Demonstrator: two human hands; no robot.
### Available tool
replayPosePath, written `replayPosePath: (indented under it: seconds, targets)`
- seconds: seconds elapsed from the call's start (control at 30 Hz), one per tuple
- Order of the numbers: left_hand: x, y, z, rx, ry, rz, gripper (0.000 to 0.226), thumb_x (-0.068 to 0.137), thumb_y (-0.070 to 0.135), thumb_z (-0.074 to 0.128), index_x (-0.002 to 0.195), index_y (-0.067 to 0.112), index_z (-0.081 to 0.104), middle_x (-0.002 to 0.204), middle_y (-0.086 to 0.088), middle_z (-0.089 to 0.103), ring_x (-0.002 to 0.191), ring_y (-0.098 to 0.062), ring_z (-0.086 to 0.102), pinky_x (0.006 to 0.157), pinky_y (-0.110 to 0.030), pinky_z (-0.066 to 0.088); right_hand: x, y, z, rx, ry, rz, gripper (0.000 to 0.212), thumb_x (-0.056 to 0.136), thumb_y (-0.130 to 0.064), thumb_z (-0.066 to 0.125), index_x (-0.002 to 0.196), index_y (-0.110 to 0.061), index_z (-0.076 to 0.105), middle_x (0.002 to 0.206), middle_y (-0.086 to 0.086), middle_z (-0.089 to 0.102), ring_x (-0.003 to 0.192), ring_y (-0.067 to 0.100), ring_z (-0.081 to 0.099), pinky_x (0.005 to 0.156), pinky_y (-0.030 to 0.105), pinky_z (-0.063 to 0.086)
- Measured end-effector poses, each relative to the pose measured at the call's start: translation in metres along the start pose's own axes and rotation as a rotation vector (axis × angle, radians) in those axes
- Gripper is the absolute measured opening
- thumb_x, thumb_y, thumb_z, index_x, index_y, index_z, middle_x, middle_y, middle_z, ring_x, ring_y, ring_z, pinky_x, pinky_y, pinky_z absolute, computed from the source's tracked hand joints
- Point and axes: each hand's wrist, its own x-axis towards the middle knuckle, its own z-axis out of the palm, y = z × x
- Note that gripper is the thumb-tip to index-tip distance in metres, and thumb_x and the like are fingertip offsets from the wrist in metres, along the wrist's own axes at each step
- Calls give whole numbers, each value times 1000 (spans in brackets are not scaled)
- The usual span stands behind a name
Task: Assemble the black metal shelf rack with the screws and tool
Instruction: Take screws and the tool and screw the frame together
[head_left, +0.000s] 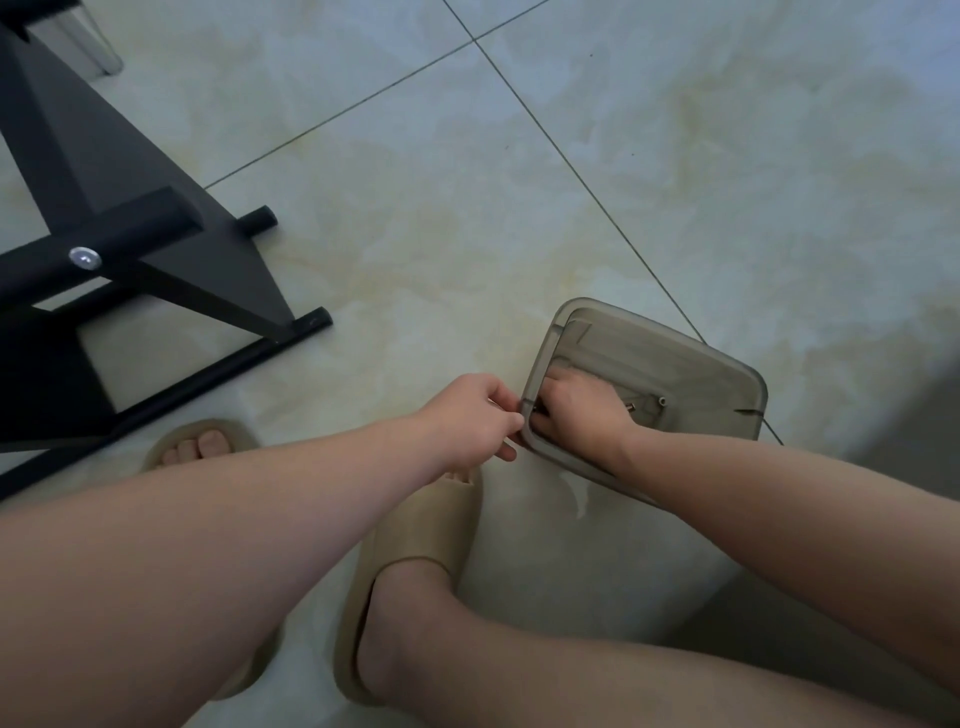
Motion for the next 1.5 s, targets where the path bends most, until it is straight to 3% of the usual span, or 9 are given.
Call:
replayPosePath:
  seconds: [0.3, 0.53, 0.8, 1.07, 1.17, 1.27, 1.33, 1.43, 1.5]
  targets:
    - [1, 3, -6, 83, -4, -27, 11, 100, 15, 54, 89, 17, 56, 90, -4, 72, 70, -18, 65, 41, -14, 39, -13, 8, -40, -17, -6, -58, 26, 94, -30, 57, 109, -9, 62, 115, 8, 60, 106, 32, 61, 78, 41, 52]
    - [-39, 39, -53, 111, 72, -54, 19, 101, 27, 48, 107, 13, 60, 93, -1, 72, 70, -16, 66, 67, -27, 46, -60, -21, -128, 81, 153, -148, 13, 89, -17, 62, 101, -10, 63, 100, 0, 54, 97, 25, 57, 80, 36, 46]
    - [-160, 76, -118, -463, 63, 31, 46, 105, 44, 43, 113, 4, 64, 104, -11, 74, 94, -24, 72, 76, -34, 56, -112, -146, -237, 233, 450, -259, 12, 90, -18, 68, 101, -14, 67, 91, -9, 52, 86, 14, 55, 82, 39, 51]
    - [-254, 44, -162, -847, 88, 95, 50, 107, 40, 29, 100, 2, 62, 80, -11, 65, 76, -24, 64, 58, -34, 59, -147, -278, -262, 304, 472, -374, 18, 91, -10, 63, 104, -18, 71, 85, -12, 50, 77, 10, 50, 72, 29, 45]
    - [-269, 27, -185, -863, 225, 55, 49, 106, 32, 32, 96, -2, 66, 69, -11, 67, 64, -22, 64, 50, -25, 55, -138, -305, -271, 404, 465, -320, 14, 91, -18, 66, 103, -25, 68, 89, -10, 58, 77, 4, 54, 66, 12, 40]
    - [-269, 15, -211, -745, 445, 31, 37, 103, 25, 42, 79, 5, 63, 63, -6, 62, 51, -14, 53, 42, -17, 41, -115, -318, -283, 454, 426, -258, 9, 92, -21, 64, 98, -28, 64, 86, -17, 61, 81, 4, 58, 63, 13, 39]
    - [-261, 6, -226, -403, 597, 54, 28, 100, 22, 49, 80, 8, 63, 67, -3, 58, 53, -14, 50, 46, -20, 38, -98, -317, -282, 461, 398, -196, 11, 94, -21, 62, 102, -27, 65, 89, -20, 62, 87, 7, 60, 64, 15, 41]
    - [-244, -9, -247, 287, 766, 123, 24, 92, 28, 61, 98, 6, 70, 95, -8, 68, 85, -24, 63, 70, -31, 50, -66, -313, -272, 330, 294, -141, 31, 96, -24, 62, 127, -22, 63, 119, -9, 63, 111, 14, 57, 84, 23, 40]
    - [-235, -21, -257, 468, 777, 128, 35, 87, 39, 68, 112, 14, 68, 110, -5, 67, 99, -27, 63, 77, -33, 50, -47, -311, -268, 210, 231, -130, 44, 98, -29, 62, 140, -22, 55, 138, -3, 55, 126, 19, 52, 94, 28, 39]
